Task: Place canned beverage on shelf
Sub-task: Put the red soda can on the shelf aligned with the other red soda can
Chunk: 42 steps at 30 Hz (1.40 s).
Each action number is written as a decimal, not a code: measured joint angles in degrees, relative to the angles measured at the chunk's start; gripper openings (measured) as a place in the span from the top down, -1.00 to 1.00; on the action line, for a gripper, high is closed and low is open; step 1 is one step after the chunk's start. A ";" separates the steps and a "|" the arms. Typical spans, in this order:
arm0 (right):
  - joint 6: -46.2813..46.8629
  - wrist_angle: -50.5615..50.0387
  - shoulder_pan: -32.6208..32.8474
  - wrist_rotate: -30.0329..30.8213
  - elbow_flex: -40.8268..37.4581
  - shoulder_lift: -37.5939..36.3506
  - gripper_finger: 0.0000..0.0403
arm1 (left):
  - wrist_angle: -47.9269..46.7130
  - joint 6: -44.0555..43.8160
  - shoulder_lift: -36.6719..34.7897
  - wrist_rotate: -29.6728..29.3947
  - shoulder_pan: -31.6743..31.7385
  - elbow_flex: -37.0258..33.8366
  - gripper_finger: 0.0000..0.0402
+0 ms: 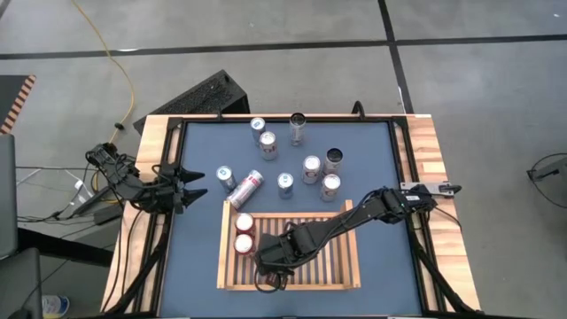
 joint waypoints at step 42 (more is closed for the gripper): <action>-7.80 -1.01 -1.72 -2.77 0.00 -0.07 -0.42 | -0.24 1.58 0.00 0.07 0.00 0.00 -0.73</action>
